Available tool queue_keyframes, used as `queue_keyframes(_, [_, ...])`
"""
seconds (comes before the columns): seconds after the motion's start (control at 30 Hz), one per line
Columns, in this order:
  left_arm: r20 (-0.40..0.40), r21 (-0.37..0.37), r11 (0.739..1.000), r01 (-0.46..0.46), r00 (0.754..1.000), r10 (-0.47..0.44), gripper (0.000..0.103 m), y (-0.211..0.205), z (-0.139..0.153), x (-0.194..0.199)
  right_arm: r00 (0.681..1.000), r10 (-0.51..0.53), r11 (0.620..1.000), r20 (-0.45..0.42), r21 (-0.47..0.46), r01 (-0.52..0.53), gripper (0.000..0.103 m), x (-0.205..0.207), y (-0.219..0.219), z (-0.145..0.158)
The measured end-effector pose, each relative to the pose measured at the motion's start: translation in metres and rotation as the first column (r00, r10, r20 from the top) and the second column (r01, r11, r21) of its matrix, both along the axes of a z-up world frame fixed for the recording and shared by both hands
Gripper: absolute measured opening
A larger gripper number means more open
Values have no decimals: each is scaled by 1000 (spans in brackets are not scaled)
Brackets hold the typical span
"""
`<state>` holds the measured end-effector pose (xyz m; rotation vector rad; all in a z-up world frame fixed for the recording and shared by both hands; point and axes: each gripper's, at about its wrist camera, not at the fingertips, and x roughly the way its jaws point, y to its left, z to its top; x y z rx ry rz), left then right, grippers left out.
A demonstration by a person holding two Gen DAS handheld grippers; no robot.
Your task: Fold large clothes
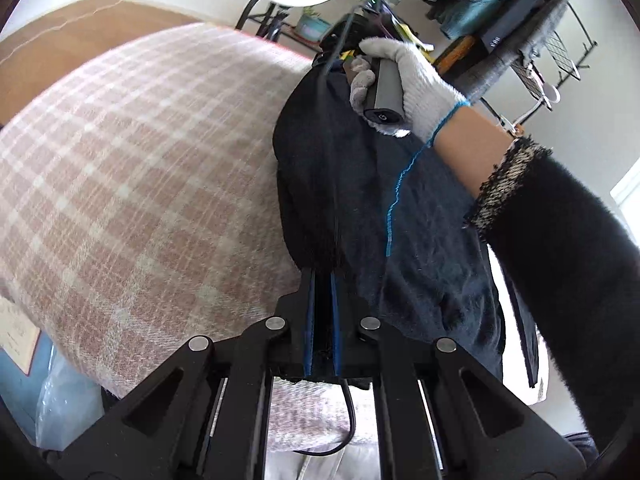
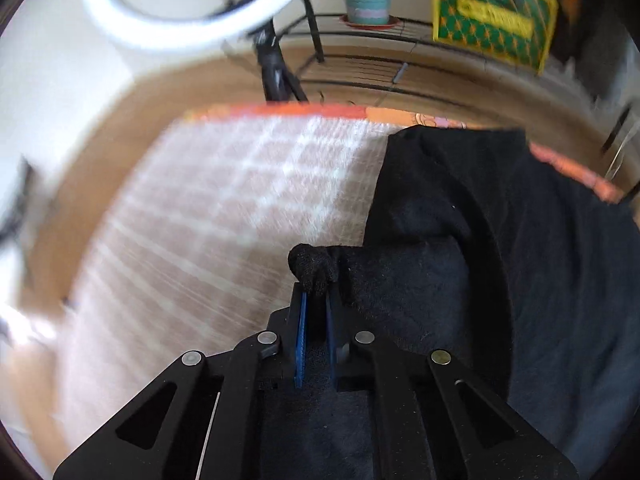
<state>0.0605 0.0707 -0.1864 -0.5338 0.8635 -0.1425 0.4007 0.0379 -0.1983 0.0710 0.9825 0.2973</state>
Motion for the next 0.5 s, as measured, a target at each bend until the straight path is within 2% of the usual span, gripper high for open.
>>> queue_keyframes(0.07, [16,11,1000,19,1000,-19,5,-6,5,-1,1000,-10,995,9,104,9,7,0,-23,7])
queue_keyframes(0.27, [50,44,996,81,995,-83,5,-29,17,-2,998,-19,969,68,247,1,7,-9,-70,24])
queue_keyframes(0.4, [43,33,988,151,987,-152,5,-45,18,3,994,-21,962,105,273,-9,7,-17,-97,32])
queue_keyframes(0.5, [36,45,979,198,979,-200,5,-60,17,5,991,-35,975,133,222,4,7,-20,-120,30])
